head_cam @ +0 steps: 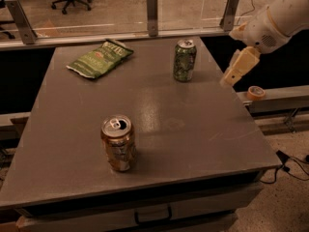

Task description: Knock green can over

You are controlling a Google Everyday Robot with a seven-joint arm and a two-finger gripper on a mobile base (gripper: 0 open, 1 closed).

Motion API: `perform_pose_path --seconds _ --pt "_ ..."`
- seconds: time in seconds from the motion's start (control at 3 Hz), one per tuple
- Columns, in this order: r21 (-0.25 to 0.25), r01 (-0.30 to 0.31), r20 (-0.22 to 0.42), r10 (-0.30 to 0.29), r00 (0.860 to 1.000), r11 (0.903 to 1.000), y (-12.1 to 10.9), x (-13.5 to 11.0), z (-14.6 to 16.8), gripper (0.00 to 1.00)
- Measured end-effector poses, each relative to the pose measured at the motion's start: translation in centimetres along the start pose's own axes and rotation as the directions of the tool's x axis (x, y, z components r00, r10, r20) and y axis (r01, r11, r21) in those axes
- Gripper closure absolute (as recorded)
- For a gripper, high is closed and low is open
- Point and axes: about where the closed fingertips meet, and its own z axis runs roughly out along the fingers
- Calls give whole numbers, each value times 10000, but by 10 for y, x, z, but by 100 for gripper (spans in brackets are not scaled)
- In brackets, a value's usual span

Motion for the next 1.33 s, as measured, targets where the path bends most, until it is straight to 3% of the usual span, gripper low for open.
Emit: perform_pose_path --seconds 0.33,0.67,1.0,1.33 --pt "-226 -720 1112 741 9910 9971 -27 -11 38 0" --pt "-718 -1485 1940 1599 9679 9863 -39 -19 67 0" --pt "-1391 -1600 2513 1911 9489 9773 -29 -39 86 0" --pt "-2055 -933 2763 1492 9494 9742 1 -72 101 0"
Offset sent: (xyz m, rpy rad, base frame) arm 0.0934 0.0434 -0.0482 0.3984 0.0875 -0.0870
